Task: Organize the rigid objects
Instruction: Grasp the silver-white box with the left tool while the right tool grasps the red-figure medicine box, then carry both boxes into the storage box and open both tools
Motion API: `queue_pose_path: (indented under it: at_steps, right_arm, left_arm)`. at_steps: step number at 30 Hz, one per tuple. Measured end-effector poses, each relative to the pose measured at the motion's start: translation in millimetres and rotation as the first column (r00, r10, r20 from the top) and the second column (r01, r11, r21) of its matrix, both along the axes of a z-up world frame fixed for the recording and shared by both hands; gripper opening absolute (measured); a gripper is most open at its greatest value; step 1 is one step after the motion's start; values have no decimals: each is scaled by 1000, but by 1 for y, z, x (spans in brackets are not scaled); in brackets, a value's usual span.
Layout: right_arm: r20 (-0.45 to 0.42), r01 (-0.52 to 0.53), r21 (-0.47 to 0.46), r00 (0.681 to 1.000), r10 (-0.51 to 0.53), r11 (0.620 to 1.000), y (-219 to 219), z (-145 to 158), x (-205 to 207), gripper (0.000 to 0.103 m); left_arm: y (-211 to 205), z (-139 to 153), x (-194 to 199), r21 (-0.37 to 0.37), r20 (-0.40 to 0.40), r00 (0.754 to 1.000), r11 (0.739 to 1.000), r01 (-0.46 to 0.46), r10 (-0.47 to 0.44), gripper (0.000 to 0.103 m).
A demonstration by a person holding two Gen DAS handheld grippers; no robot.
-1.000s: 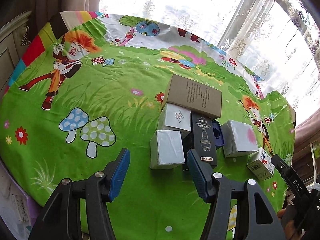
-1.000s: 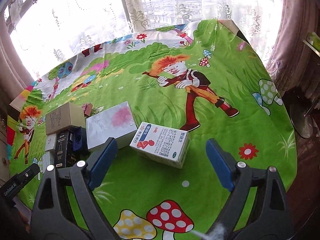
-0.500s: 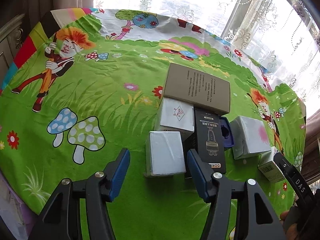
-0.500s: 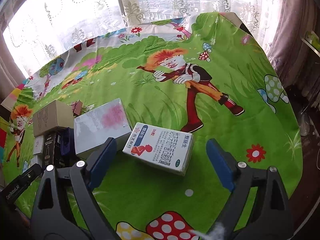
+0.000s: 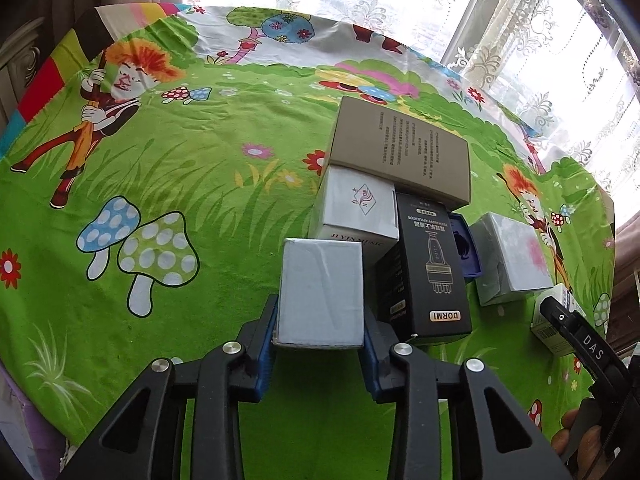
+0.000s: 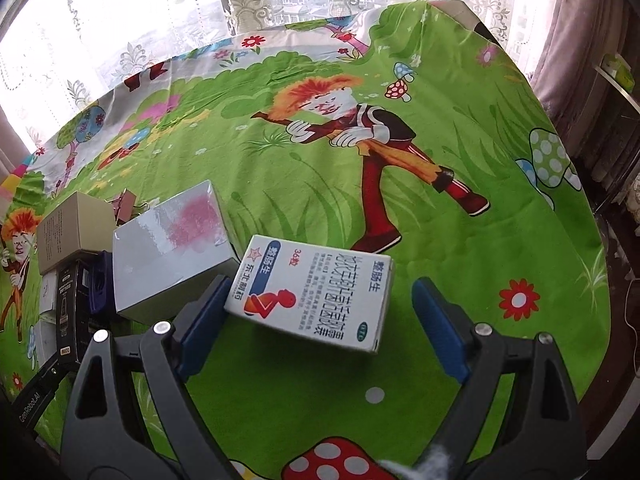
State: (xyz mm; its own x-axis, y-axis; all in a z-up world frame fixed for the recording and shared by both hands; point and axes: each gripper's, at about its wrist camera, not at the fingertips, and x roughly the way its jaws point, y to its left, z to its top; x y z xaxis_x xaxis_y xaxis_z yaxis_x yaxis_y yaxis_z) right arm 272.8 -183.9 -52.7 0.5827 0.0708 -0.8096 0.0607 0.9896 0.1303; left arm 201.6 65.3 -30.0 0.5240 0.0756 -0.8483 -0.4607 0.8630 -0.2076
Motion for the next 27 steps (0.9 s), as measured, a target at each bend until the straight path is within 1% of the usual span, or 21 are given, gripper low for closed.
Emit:
queue_pose_path:
  at_steps: [1,5,9,15,21,27]
  right_arm:
    - [-8,-1,9,1000,1,1000,-1,-1,0,78]
    - [3,-21,14,1000,20,1000,0,1,-5,77]
    - [16,-50,-2,999,50,999,7,6,-13,77]
    - [34,-95,-2,995,95,996,14,17,-36,77]
    - [54,-153,1,987,153,988,27,28,-60,77]
    - [58,-210,9,976,209,978,41,36,-81,77]
  left_arm:
    - [1,0,-2,-5,6,1000,1000,-3,3,36]
    - [5,1,-11,-27,21,999,999,-24,24,36]
    - [8,5,-24,-35,41,998,998,-44,45,36]
    - [9,13,-42,-34,61,996,998,-60,62,36]
    - [7,19,-60,-36,81,994,997,-67,70,36]
    - [9,25,-81,-56,100,992,995,-77,82,36]
